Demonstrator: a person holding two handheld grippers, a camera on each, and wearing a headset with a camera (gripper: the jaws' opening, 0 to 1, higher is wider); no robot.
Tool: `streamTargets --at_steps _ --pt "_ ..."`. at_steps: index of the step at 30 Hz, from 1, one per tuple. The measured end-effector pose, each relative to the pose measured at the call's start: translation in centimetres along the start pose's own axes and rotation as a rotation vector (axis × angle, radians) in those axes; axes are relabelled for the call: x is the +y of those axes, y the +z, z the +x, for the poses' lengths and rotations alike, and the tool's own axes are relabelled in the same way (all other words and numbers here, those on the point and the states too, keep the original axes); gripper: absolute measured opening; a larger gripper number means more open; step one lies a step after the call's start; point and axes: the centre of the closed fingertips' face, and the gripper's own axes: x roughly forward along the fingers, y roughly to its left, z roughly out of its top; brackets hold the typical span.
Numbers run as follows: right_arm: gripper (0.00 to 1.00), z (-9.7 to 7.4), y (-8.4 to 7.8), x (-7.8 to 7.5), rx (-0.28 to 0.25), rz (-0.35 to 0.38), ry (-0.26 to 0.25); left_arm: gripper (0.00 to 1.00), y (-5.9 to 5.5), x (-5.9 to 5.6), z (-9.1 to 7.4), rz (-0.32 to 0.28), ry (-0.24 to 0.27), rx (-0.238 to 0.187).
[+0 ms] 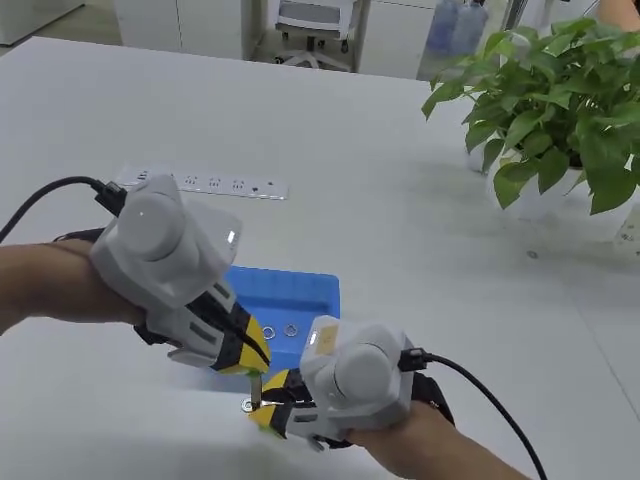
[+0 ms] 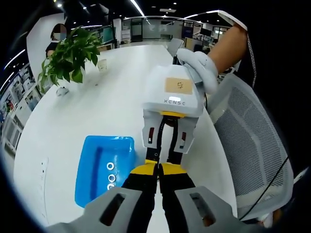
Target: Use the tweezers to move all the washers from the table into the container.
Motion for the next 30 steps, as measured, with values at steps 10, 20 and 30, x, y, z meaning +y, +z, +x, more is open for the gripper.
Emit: streamTargets --at_steps 10,20,30 --pt "0.07 -0.04 -0.18 -0.19 0.012 0.03 -0.008 0.05 0.12 -0.03 0.13 0.005 -0.008 0.002" --pt "0.07 0.04 -0.1 0.2 0.008 0.023 -0.004 0.05 -0.18 -0.26 -0.14 0.008 -0.008 0.014" --pt "0.07 -0.26 0.52 0.17 0.001 0.002 -0.009 0.05 -0.03 -0.24 -0.78 0.017 0.003 0.016"
